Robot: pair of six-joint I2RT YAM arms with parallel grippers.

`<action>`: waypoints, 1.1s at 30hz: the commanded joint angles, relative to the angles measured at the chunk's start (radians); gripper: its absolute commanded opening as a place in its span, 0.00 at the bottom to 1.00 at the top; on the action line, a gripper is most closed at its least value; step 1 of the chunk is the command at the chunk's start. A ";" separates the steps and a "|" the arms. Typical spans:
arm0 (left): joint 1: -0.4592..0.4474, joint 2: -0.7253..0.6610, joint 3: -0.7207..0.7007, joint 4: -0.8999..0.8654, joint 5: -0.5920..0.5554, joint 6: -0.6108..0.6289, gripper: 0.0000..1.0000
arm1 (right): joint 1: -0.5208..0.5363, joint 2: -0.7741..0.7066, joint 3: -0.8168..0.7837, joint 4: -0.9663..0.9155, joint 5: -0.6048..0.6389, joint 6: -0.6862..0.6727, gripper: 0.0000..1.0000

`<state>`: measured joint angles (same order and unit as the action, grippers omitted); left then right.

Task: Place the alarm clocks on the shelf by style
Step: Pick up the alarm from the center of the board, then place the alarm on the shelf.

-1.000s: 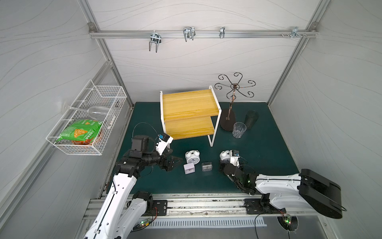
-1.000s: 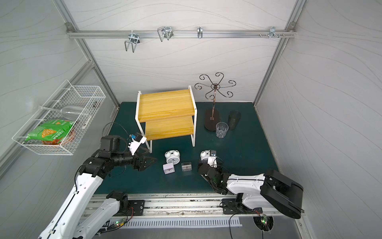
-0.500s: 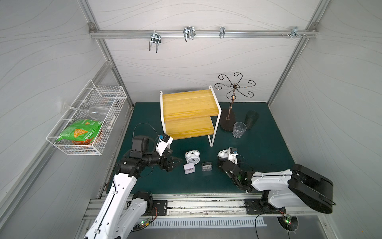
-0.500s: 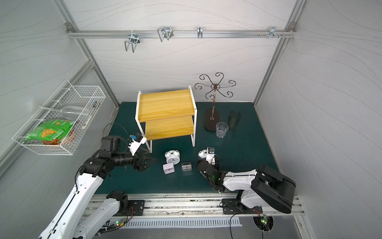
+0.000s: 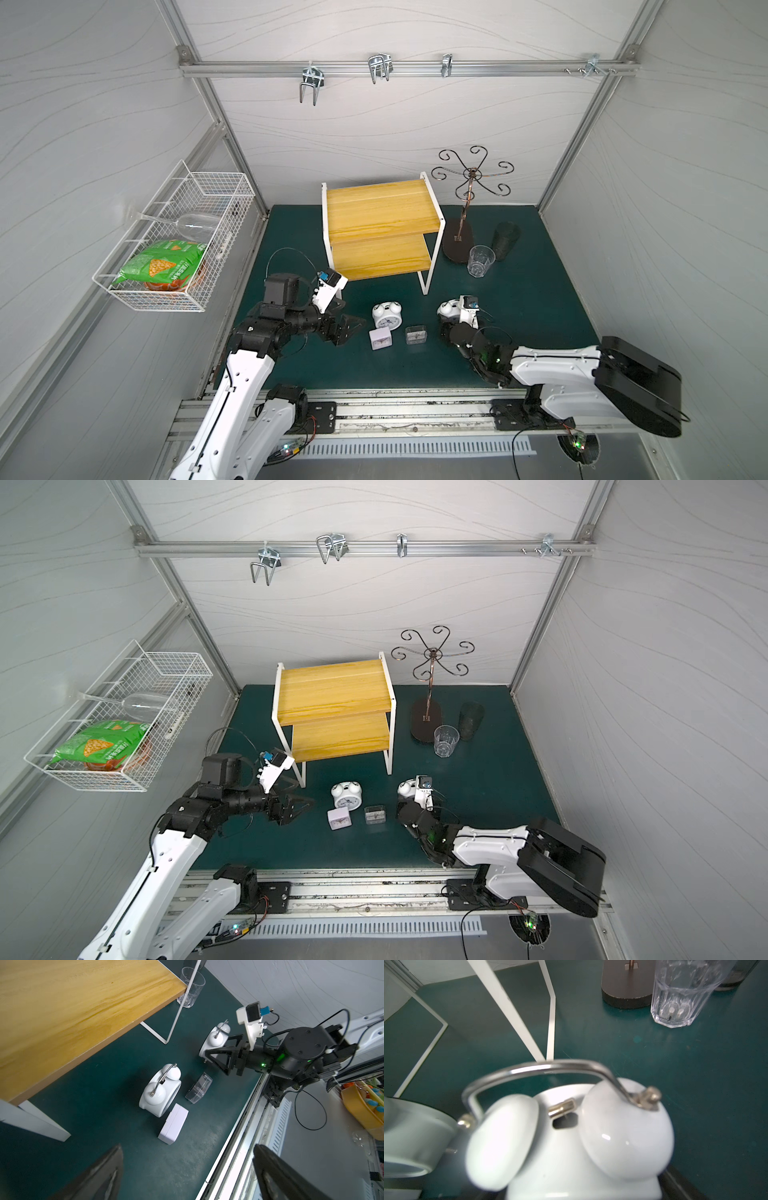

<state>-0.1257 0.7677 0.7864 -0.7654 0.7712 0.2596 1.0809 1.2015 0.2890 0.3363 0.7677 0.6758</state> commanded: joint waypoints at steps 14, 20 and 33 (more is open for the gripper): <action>0.110 -0.087 0.006 0.031 -0.156 -0.003 0.99 | 0.141 -0.047 0.478 -0.547 0.091 0.032 0.67; 0.150 -0.099 0.000 0.044 -0.196 -0.017 0.99 | 0.203 0.082 0.661 -0.567 0.086 -0.007 0.63; 0.176 -0.083 -0.003 0.068 -0.255 -0.008 0.99 | 0.216 0.326 0.941 -0.536 0.008 -0.051 0.54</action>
<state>0.0410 0.6811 0.7807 -0.7490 0.5301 0.2466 1.2881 1.5013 1.1835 -0.2413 0.7830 0.6514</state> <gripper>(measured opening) 0.994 0.865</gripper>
